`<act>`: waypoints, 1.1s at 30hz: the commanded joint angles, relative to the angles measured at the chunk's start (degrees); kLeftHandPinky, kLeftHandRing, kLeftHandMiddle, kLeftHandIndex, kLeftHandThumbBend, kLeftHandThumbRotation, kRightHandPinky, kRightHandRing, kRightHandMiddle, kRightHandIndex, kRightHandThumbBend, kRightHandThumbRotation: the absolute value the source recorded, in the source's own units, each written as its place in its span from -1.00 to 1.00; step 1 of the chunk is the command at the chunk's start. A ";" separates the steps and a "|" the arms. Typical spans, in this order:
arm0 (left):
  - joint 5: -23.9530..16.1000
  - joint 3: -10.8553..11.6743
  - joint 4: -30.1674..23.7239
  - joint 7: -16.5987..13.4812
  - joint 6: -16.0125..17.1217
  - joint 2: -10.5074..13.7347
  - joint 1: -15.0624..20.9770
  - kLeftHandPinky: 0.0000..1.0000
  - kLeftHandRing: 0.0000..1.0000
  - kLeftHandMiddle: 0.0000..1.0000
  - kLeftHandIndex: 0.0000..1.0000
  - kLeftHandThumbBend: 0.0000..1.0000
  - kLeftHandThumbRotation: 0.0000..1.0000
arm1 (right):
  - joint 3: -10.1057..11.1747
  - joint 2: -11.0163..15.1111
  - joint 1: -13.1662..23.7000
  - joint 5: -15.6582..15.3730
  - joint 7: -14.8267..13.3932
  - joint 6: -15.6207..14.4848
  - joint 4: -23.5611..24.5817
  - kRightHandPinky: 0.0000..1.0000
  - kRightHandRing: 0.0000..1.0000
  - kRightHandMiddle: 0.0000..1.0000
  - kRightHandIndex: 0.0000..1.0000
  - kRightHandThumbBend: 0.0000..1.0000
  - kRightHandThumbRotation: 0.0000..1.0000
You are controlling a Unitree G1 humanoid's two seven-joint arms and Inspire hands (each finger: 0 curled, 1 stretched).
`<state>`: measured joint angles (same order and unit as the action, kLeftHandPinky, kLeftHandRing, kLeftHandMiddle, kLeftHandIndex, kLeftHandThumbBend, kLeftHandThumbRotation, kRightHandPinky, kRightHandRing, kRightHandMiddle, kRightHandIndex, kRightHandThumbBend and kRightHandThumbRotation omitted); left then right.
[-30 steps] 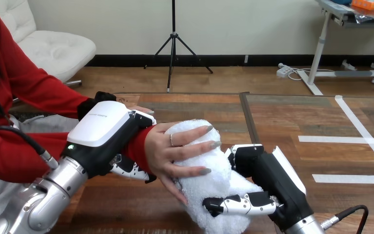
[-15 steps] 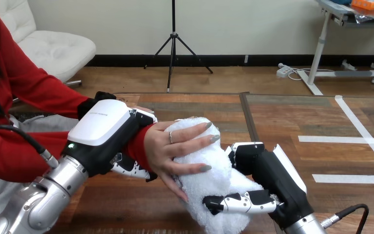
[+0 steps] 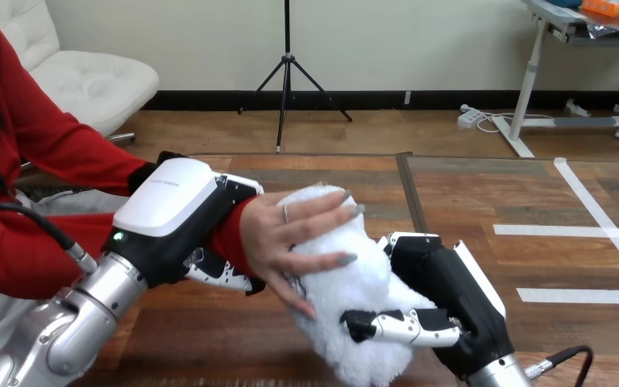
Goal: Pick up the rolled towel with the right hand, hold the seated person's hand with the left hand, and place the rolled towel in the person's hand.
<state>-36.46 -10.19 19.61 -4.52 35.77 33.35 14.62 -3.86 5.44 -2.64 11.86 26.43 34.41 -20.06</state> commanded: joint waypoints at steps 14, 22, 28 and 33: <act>-3.21 -0.33 -8.39 -1.74 -1.32 -1.79 3.65 0.67 0.63 0.66 0.85 1.00 -0.15 | -1.06 -2.46 8.35 -0.50 -1.47 2.47 9.43 0.63 0.71 0.74 0.78 0.99 -0.25; -2.38 -0.08 -9.84 -0.74 -1.69 -1.78 2.70 0.85 0.85 0.89 0.98 1.00 -0.07 | -0.77 -2.04 8.04 -1.67 -2.24 3.35 9.30 0.75 0.83 0.86 0.90 1.00 -0.10; -1.57 0.08 -11.00 0.13 -2.53 -1.65 1.98 0.89 0.94 0.98 1.00 1.00 -0.05 | -0.41 -2.14 8.00 -2.01 -2.66 4.15 8.68 0.77 0.84 0.87 0.92 1.00 -0.05; -0.82 0.32 -11.64 0.46 -2.89 -1.71 1.37 0.91 0.95 0.99 1.00 1.00 -0.03 | -0.17 -2.33 8.02 -2.10 -3.06 4.94 8.12 0.75 0.83 0.84 0.90 1.00 -0.03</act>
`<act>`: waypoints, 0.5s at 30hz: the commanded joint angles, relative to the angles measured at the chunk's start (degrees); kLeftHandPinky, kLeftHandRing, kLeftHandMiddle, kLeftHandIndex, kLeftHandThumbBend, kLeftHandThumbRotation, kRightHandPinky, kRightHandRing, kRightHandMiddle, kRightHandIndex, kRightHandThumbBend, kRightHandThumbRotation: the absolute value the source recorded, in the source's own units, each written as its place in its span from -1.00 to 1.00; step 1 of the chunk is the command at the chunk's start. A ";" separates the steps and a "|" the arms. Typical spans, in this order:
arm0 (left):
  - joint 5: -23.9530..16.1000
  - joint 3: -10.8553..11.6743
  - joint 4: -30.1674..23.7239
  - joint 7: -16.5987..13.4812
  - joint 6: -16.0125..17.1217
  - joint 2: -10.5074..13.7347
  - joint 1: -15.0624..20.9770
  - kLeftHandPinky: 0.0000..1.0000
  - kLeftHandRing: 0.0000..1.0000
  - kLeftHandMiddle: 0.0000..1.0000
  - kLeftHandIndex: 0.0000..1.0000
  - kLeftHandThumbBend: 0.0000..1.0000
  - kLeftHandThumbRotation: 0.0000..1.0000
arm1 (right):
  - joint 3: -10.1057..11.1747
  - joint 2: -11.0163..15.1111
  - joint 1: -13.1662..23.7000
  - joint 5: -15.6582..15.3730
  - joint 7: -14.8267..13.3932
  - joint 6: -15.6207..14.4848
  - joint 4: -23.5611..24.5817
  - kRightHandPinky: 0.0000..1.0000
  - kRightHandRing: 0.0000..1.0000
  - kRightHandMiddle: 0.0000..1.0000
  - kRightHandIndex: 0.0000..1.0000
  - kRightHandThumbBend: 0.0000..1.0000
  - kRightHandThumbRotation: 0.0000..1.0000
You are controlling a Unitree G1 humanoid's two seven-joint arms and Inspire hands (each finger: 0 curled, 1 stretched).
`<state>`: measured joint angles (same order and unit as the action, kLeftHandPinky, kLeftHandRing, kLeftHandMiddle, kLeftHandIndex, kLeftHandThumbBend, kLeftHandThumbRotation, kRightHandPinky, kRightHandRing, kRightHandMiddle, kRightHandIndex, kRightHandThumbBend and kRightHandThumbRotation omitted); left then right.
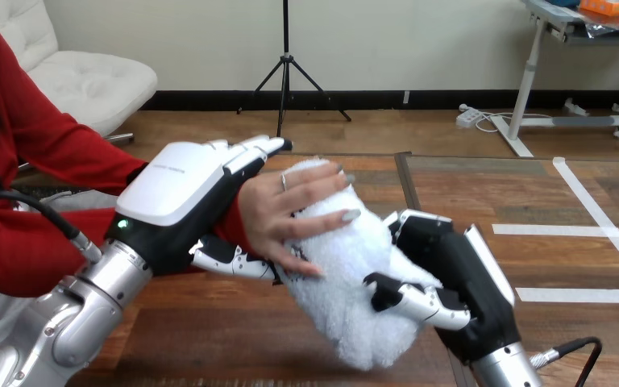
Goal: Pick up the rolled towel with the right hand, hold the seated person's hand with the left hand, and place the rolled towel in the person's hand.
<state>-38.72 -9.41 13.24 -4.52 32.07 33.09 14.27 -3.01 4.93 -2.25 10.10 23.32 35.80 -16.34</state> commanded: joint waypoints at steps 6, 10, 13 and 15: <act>2.06 -0.03 -5.68 0.41 1.03 -1.56 1.03 0.91 0.95 1.00 1.00 1.00 0.02 | -0.71 -1.99 7.54 -0.28 -0.45 4.37 3.69 0.73 0.81 0.82 0.88 1.00 -0.02; 2.79 0.28 -5.77 0.65 1.19 -1.58 0.60 0.91 0.96 1.00 1.00 1.00 0.04 | -0.41 -2.03 7.49 -0.47 -0.96 4.77 3.28 0.69 0.78 0.79 0.85 1.00 -0.01; 3.21 0.51 -6.01 0.81 1.16 -1.51 0.18 0.92 0.97 1.00 1.00 1.00 0.06 | -0.14 -2.12 7.40 -0.57 -1.40 5.01 3.00 0.67 0.77 0.77 0.84 1.00 -0.01; 3.41 0.64 -6.08 0.69 1.29 -1.43 -0.08 0.92 0.97 1.00 1.00 1.00 0.07 | 0.04 -2.18 7.32 -0.72 -1.76 5.18 2.83 0.66 0.76 0.77 0.83 1.00 0.00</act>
<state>-36.68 -8.14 10.90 -4.08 31.91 32.99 13.46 -2.24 4.63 -1.13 9.55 22.06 38.47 -16.33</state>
